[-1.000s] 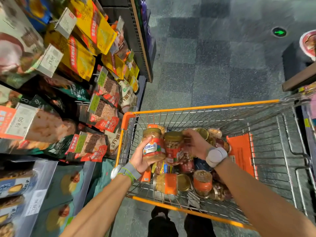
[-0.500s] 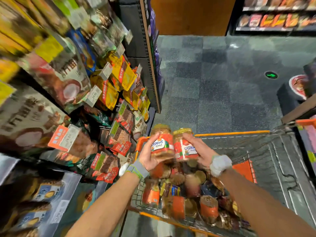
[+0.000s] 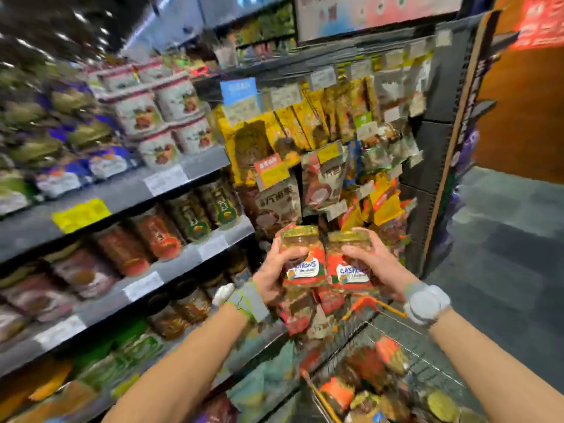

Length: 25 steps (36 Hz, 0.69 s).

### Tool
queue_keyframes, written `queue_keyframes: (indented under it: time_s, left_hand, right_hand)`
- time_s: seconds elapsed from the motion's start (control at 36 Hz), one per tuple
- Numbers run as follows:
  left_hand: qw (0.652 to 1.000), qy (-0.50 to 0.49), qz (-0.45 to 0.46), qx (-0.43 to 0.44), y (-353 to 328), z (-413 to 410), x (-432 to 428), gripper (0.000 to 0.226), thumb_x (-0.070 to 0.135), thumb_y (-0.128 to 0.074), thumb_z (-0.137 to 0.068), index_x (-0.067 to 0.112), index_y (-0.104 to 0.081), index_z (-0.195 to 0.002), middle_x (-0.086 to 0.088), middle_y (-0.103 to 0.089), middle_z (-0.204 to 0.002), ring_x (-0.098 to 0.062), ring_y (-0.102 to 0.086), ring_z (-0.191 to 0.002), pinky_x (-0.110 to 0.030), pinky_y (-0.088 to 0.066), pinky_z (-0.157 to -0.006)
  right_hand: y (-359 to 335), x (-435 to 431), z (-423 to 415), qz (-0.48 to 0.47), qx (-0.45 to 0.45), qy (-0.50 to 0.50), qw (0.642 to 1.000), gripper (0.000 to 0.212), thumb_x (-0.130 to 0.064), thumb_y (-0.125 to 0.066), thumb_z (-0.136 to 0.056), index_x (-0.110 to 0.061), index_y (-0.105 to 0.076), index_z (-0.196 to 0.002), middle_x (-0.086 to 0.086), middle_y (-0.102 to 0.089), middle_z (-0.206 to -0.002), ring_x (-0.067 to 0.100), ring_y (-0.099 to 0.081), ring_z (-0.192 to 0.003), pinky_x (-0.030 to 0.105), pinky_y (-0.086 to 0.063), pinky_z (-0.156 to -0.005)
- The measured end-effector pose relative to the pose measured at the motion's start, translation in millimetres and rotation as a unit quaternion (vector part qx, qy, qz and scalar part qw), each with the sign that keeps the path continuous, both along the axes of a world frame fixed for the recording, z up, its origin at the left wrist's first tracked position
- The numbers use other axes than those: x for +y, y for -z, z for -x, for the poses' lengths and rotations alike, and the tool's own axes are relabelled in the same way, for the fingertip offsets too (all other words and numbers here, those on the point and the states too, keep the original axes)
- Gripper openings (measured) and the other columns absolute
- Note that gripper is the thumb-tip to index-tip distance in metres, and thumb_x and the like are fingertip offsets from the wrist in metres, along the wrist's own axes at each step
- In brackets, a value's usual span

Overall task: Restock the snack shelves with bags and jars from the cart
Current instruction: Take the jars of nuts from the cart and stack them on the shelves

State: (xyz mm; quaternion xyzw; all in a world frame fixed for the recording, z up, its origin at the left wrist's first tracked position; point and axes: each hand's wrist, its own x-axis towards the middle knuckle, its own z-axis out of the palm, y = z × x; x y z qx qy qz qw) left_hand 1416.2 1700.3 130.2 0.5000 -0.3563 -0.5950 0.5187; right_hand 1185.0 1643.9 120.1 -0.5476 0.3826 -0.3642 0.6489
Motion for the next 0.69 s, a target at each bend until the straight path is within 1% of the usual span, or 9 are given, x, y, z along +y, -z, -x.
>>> queue_keyframes:
  time_s: [0.11, 0.19, 0.28, 0.33, 0.42, 0.5, 0.56, 0.61, 0.69]
  left_hand:
    - [0.996, -0.058, 0.046, -0.054, -38.0, -47.8, 52.8, 0.073, 0.018, -0.083, -0.070, 0.009, -0.051, -0.135, -0.022, -0.065, -0.128, -0.033, -0.066, -0.109, -0.046, -0.055, -0.090]
    - [0.988, -0.094, 0.091, -0.082, -65.4, -69.8, 92.6, 0.046, 0.013, -0.082, -0.067, 0.013, -0.069, -0.111, -0.015, -0.071, -0.110, -0.026, -0.069, -0.095, -0.041, -0.054, -0.089]
    - [0.972, -0.178, 0.101, -0.115, -89.8, -106.6, 145.2, 0.078, 0.026, -0.085, -0.053, 0.001, -0.056, -0.121, -0.019, -0.068, -0.115, -0.026, -0.066, -0.097, -0.044, -0.051, -0.096]
    - [0.961, -0.212, 0.109, -0.140, -98.6, -134.7, 178.4, 0.096, 0.030, -0.089, -0.054, -0.005, -0.046, -0.133, -0.025, -0.064, -0.126, -0.028, -0.064, -0.106, -0.049, -0.047, -0.103]
    - [0.947, -0.255, 0.113, -0.161, -116.0, -174.8, 233.5, 0.089, 0.028, -0.091, -0.058, 0.000, -0.048, -0.131, -0.020, -0.067, -0.123, -0.028, -0.065, -0.108, -0.053, -0.047, -0.106]
    - [0.926, -0.304, 0.136, -0.180, -128.8, -216.1, 287.7, 0.072, 0.020, -0.090, -0.064, 0.010, -0.051, -0.124, -0.015, -0.068, -0.120, -0.027, -0.066, -0.108, -0.043, -0.052, -0.099]
    - [0.906, -0.342, 0.142, -0.205, -136.1, -246.7, 324.8, 0.081, 0.025, -0.093, -0.061, 0.016, -0.050, -0.129, -0.013, -0.068, -0.125, -0.025, -0.067, -0.112, -0.035, -0.054, -0.094]
    - [0.889, -0.366, 0.145, -0.232, -145.7, -268.5, 356.8, 0.096, 0.038, -0.096, -0.051, 0.022, -0.047, -0.132, -0.010, -0.069, -0.124, -0.022, -0.067, -0.113, -0.035, -0.054, -0.095]
    - [0.876, -0.384, 0.154, -0.248, -163.6, -316.7, 422.4, 0.090, 0.042, -0.096, -0.051, 0.031, -0.049, -0.127, -0.005, -0.071, -0.117, -0.017, -0.070, -0.105, -0.032, -0.055, -0.089]
  right_hand:
    - [-34.5, 18.1, -58.2, 0.029, -0.017, -0.065, 0.997, 0.074, -0.032, -0.088, -0.067, -0.024, -0.049, -0.130, 0.002, -0.070, -0.112, 0.005, -0.071, -0.090, 0.020, -0.053, -0.075]
    - [-56.1, 33.7, -99.0, 0.048, -0.029, -0.100, 0.993, 0.076, -0.035, -0.089, -0.067, -0.023, -0.050, -0.130, 0.001, -0.071, -0.110, 0.005, -0.071, -0.088, 0.019, -0.053, -0.073]
    - [-81.4, 67.3, -149.1, 0.059, -0.051, -0.144, 0.987, 0.085, -0.050, -0.090, -0.054, -0.032, -0.054, -0.128, -0.001, -0.075, -0.108, 0.015, -0.072, -0.097, 0.033, -0.056, -0.083]
    - [-100.3, 93.3, -181.2, 0.063, -0.070, -0.182, 0.979, 0.084, -0.050, -0.089, -0.050, -0.033, -0.056, -0.125, -0.003, -0.076, -0.106, 0.016, -0.073, -0.096, 0.033, -0.058, -0.083]
    - [-123.2, 137.0, -234.2, 0.078, -0.078, -0.221, 0.969, 0.083, -0.052, -0.094, -0.044, -0.025, -0.064, -0.117, 0.005, -0.076, -0.106, 0.018, -0.073, -0.093, 0.036, -0.057, -0.085]
    - [-143.7, 187.4, -282.2, 0.095, -0.090, -0.258, 0.957, 0.081, -0.053, -0.095, -0.044, -0.022, -0.067, -0.112, 0.008, -0.075, -0.108, 0.021, -0.072, -0.094, 0.038, -0.058, -0.085]
    - [-156.2, 222.5, -316.0, 0.107, -0.096, -0.287, 0.947, 0.077, -0.047, -0.091, -0.055, -0.019, -0.063, -0.121, 0.008, -0.073, -0.115, 0.025, -0.070, -0.102, 0.044, -0.057, -0.089]
    - [-165.5, 247.6, -343.2, 0.124, -0.098, -0.303, 0.940, 0.077, -0.043, -0.085, -0.060, -0.018, -0.059, -0.127, 0.008, -0.072, -0.118, 0.026, -0.070, -0.104, 0.045, -0.058, -0.087]
    - [-181.0, 300.4, -402.1, 0.133, -0.090, -0.320, 0.934, 0.075, -0.037, -0.087, -0.065, -0.017, -0.057, -0.130, 0.011, -0.072, -0.117, 0.029, -0.071, -0.103, 0.048, -0.060, -0.083]
